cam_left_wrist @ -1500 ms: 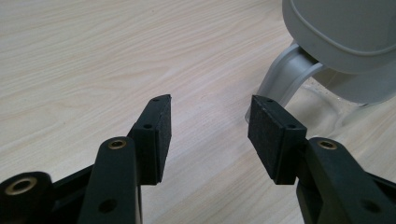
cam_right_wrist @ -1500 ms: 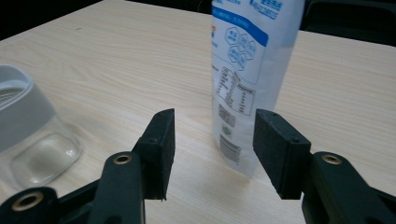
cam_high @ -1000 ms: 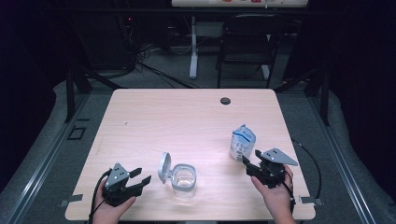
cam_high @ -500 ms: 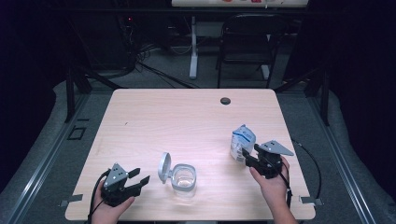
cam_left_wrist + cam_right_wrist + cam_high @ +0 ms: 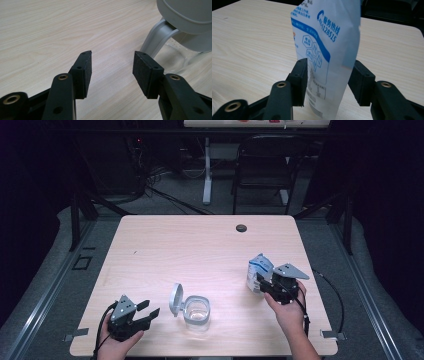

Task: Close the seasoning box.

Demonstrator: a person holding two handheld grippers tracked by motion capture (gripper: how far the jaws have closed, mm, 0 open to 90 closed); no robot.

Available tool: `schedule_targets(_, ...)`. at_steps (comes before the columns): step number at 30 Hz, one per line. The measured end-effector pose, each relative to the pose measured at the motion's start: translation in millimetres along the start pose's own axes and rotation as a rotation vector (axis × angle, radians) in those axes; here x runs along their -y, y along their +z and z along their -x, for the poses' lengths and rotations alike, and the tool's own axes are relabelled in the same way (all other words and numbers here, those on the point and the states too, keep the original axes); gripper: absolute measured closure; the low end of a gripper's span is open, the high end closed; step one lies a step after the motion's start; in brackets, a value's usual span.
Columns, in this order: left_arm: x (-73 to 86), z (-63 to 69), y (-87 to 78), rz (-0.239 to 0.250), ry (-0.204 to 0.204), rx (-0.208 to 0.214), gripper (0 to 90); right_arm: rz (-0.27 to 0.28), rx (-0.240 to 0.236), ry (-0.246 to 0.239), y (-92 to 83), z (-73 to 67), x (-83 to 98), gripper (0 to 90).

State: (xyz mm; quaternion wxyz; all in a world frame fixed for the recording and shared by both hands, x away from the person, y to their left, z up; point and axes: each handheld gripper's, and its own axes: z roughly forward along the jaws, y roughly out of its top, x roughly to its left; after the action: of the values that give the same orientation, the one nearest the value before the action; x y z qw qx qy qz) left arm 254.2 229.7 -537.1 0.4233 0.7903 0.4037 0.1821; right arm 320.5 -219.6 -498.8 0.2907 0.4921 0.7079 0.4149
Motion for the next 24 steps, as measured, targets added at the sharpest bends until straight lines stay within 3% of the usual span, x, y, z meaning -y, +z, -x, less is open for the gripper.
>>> schedule_targets(10,0.7,-1.7,-0.2,-0.001,-0.004,-0.001,50.4,0.001,-0.02,0.012,2.3,-0.8,-2.7,71.2)
schedule_targets(11,0.8,-1.7,0.0,-0.004,-0.004,0.002,50.4,0.0,-0.03,0.018,1.9,0.0,-2.9,76.6)
schedule_targets(15,1.0,-1.4,0.9,-0.007,-0.004,0.002,50.5,-0.011,-0.061,0.021,1.0,1.7,-3.9,84.0)
schedule_targets(24,1.8,-2.9,1.2,0.002,-0.007,-0.001,50.7,-0.016,-0.128,0.017,-0.2,-2.6,-3.2,89.6)
